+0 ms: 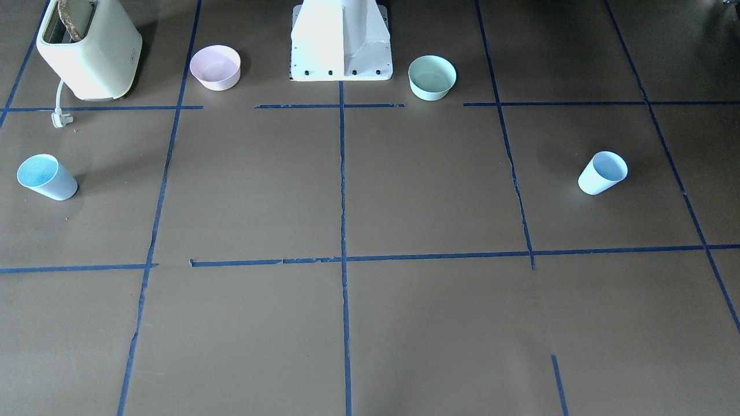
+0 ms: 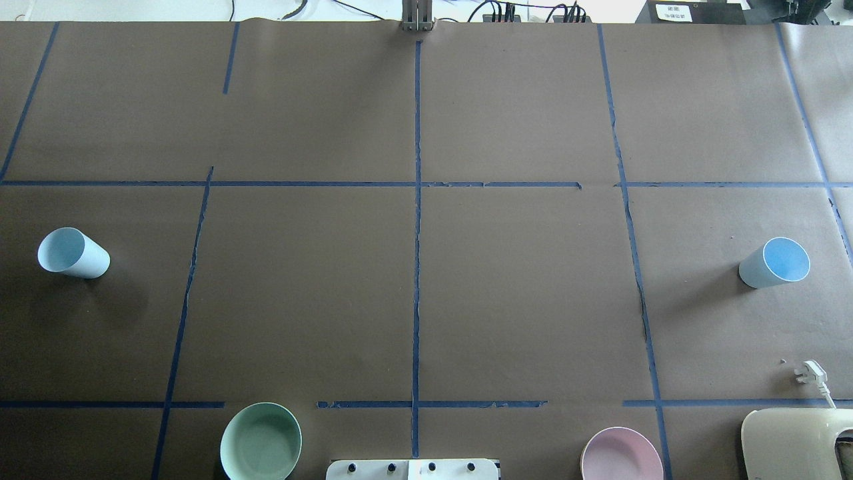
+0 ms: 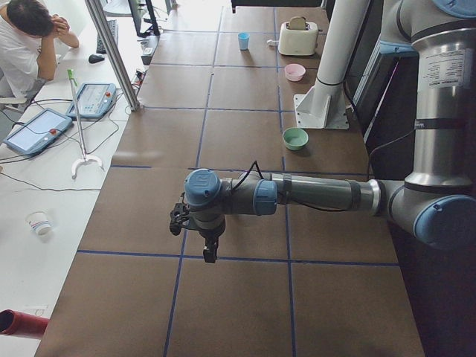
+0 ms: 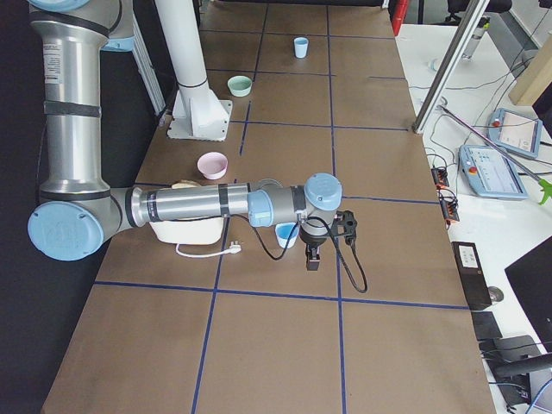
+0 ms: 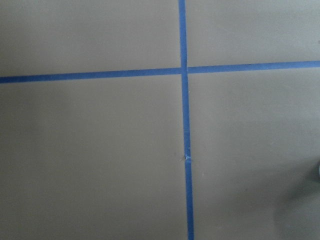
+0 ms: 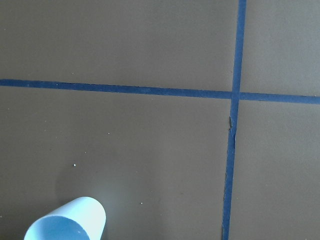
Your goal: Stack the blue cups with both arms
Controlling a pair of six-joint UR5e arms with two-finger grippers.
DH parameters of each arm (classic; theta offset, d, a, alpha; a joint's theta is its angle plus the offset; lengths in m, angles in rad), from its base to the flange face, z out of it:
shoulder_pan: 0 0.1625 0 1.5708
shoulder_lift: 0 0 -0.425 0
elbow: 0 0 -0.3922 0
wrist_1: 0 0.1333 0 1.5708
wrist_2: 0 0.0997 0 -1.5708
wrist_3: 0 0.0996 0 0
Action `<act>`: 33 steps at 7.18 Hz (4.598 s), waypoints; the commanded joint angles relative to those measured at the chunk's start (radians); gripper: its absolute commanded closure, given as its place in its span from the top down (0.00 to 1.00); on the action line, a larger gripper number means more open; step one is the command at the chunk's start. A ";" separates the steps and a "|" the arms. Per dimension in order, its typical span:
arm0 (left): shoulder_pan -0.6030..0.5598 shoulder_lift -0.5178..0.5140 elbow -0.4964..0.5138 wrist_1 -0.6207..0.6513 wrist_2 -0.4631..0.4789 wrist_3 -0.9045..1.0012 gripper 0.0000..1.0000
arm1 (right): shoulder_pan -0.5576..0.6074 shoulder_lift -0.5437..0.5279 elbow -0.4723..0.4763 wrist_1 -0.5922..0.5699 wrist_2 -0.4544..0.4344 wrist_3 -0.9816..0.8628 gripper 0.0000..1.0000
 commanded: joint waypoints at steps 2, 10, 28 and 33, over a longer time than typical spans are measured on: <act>0.188 -0.003 -0.018 -0.169 -0.077 -0.166 1.00 | 0.000 -0.003 -0.004 0.056 0.001 -0.005 1.00; 0.439 -0.018 0.041 -0.438 0.014 -0.647 1.00 | -0.033 -0.003 -0.004 0.079 -0.002 0.002 1.00; 1.019 -0.888 0.175 -0.062 0.384 -1.397 0.00 | -0.053 0.003 0.003 0.080 0.026 -0.015 1.00; 1.045 -0.881 0.188 -0.068 0.384 -1.396 0.08 | -0.056 0.003 0.003 0.080 0.027 -0.007 1.00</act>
